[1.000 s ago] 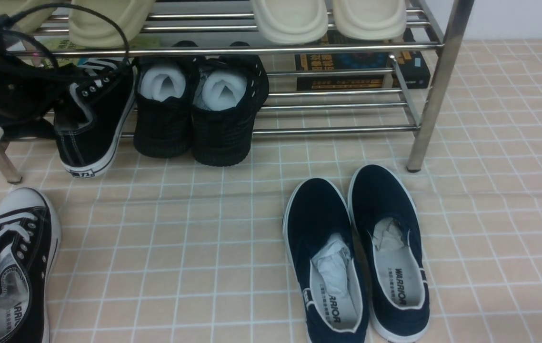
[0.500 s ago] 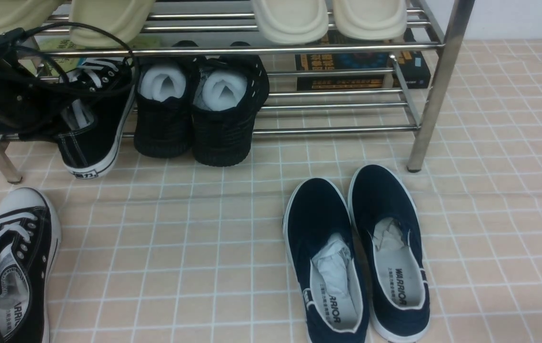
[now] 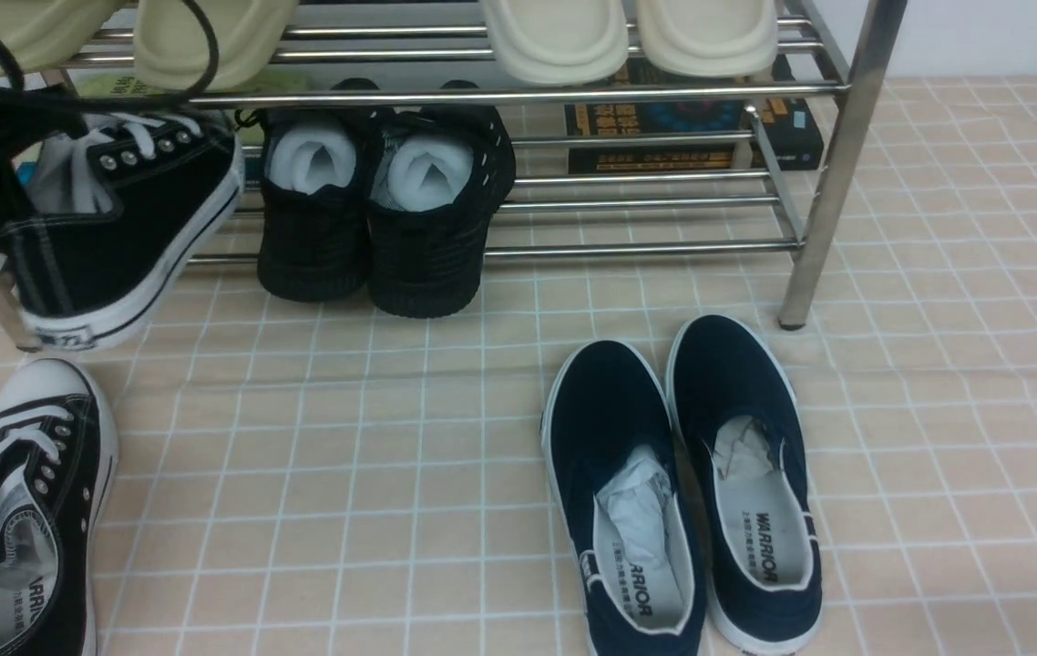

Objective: Take the shoes off the shelf from the light coffee tablecloth by hand.
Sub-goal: 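Set the held shoe down on the floor in front of the rack with the left gripper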

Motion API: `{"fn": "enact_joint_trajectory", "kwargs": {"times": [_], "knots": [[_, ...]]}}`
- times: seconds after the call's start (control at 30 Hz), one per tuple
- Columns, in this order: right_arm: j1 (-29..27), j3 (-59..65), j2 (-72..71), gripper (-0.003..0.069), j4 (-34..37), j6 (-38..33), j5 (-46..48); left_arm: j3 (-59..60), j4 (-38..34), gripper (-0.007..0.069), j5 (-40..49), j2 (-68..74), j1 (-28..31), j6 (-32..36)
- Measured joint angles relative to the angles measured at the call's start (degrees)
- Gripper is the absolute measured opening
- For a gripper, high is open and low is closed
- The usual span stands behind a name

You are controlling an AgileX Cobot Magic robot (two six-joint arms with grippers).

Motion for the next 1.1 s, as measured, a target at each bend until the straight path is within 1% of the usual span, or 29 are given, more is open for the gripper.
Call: {"fn": "enact_joint_trajectory", "kwargs": {"times": [0.13,0.3,0.43,0.63,0.77,0.9,1.1], "knots": [[0.0,0.0,0.0,0.0239,0.0,0.0,0.0,0.2,2.0,0.0015,2.5,-1.3,0.0,-0.3],[0.0,0.0,0.0,0.0239,0.0,0.0,0.0,0.4,2.4,0.0015,4.9,-2.8,0.0,-0.4],[0.0,0.0,0.0,0.0239,0.0,0.0,0.0,1.5,2.8,0.0015,4.6,-4.7,0.0,-0.7],[0.0,0.0,0.0,0.0239,0.0,0.0,0.0,9.2,3.1,0.0015,2.8,-10.2,0.0,-3.4],[0.0,0.0,0.0,0.0239,0.0,0.0,0.0,15.2,1.9,0.0015,1.2,-12.5,0.0,-4.3],[0.0,0.0,0.0,0.0239,0.0,0.0,0.0,22.2,-0.8,0.0016,-2.4,-13.4,0.0,-4.5],[0.0,0.0,0.0,0.0239,0.0,0.0,0.0,27.7,-2.2,0.0016,-8.4,-13.4,0.0,-4.5]]}}
